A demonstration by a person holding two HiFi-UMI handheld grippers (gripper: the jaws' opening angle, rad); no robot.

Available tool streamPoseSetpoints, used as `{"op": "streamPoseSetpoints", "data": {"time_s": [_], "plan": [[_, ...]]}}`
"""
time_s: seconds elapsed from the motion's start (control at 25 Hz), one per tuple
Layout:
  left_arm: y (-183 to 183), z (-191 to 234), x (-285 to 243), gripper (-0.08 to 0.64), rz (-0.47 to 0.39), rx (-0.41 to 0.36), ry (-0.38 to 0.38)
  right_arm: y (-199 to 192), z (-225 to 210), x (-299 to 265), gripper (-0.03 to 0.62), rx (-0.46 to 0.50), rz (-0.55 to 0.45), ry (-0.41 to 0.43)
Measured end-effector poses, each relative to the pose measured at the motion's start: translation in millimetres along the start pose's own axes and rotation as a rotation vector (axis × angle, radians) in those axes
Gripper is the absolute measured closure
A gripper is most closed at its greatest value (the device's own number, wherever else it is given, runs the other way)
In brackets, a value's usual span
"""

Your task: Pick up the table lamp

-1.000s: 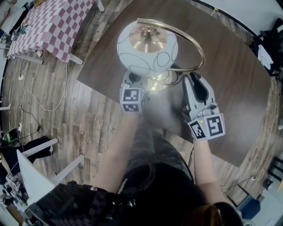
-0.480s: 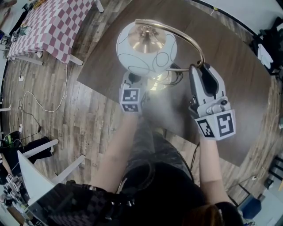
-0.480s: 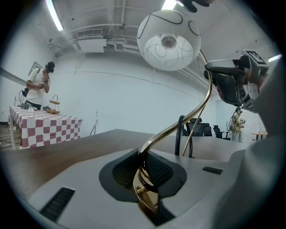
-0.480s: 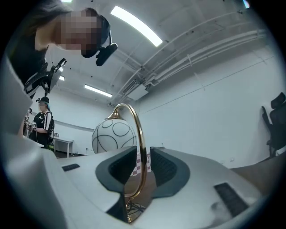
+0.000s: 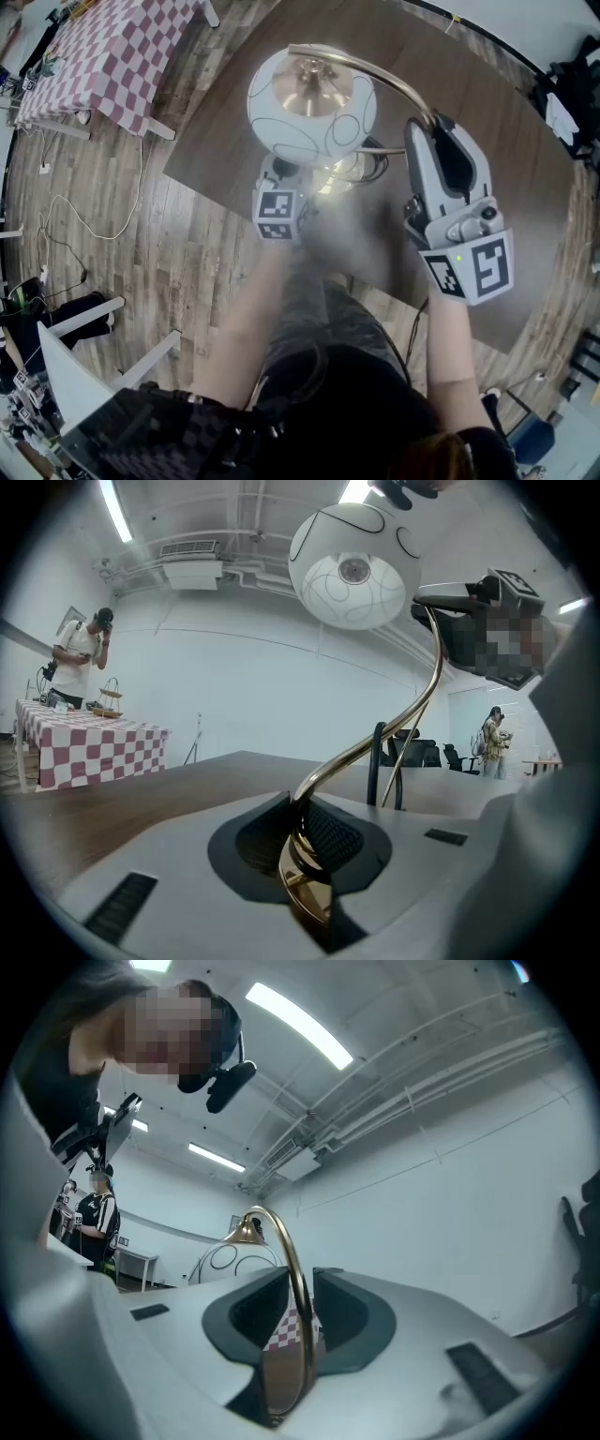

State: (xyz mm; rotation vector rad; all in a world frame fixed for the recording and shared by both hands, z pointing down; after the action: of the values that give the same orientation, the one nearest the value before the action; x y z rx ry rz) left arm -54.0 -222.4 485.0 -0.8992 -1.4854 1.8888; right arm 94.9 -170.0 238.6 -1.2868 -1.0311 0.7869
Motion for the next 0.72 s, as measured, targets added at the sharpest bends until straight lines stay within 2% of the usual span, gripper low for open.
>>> {"op": "streamPoseSetpoints", "data": {"time_s": [0.08, 0.72], "plan": [[0, 0, -1, 0.518, 0.001, -0.001, -0.005, 4, 3, -1, 0.518, 0.016, -0.004, 0.004], [-4, 0, -11, 0.535, 0.014, 0.009, -0.026, 11, 8, -10, 0.528, 0.053, -0.001, 0.012]]}}
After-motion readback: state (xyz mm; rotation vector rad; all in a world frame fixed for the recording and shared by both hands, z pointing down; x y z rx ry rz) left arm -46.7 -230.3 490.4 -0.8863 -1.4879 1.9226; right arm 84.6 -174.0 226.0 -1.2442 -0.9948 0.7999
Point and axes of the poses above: the fingertips, and each gripper's own axes: x backward along the fingers, z to its left, y out of its top, the point moved 2 cm from there along x, backward along the fingers, and after that the axes turned 13 degrees about -y, right-handed, at the moved point
